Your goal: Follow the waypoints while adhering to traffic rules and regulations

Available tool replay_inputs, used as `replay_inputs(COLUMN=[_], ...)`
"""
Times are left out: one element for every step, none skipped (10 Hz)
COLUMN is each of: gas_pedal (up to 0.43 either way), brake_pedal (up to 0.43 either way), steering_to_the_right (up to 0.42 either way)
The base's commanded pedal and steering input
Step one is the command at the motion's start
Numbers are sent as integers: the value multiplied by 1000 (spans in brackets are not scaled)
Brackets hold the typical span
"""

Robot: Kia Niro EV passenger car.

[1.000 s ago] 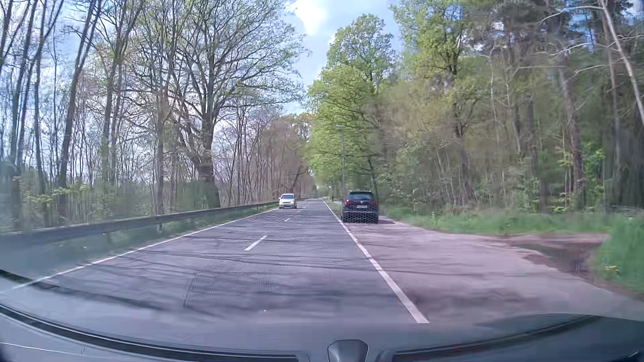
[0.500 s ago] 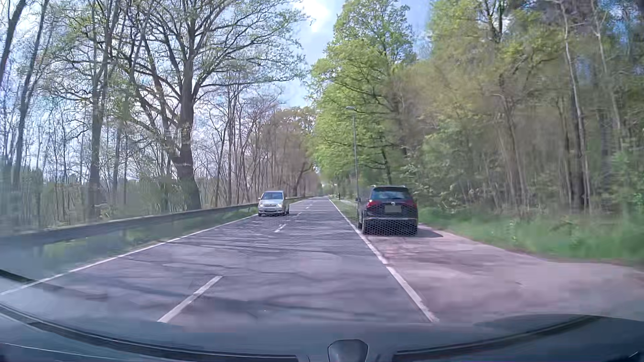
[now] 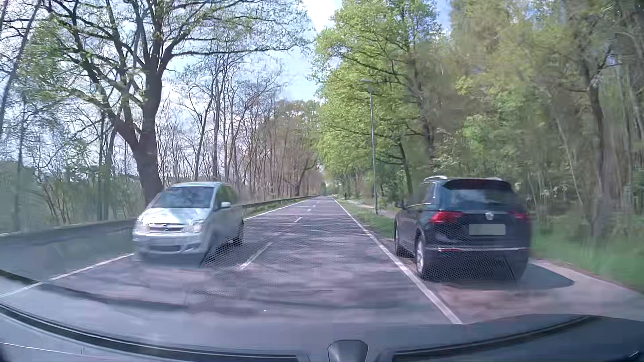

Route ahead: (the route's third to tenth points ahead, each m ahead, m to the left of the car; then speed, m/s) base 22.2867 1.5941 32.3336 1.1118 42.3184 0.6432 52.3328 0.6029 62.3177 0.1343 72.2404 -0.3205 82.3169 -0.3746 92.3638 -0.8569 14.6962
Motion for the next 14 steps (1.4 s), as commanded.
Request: replay_inputs(gas_pedal=[0, 0, 0, 0, 0, 8, 20, 28, 47, 59, 67, 79, 110, 130], brake_pedal=[0, 0, 0, 0, 0, 0, 0, 0, 0, 0, 0, 0, 0, 0], steering_to_the_right=[0, 2, 2, 2, 2, 2, 3, 3, 3, 3, 3, 3, 3, 3])
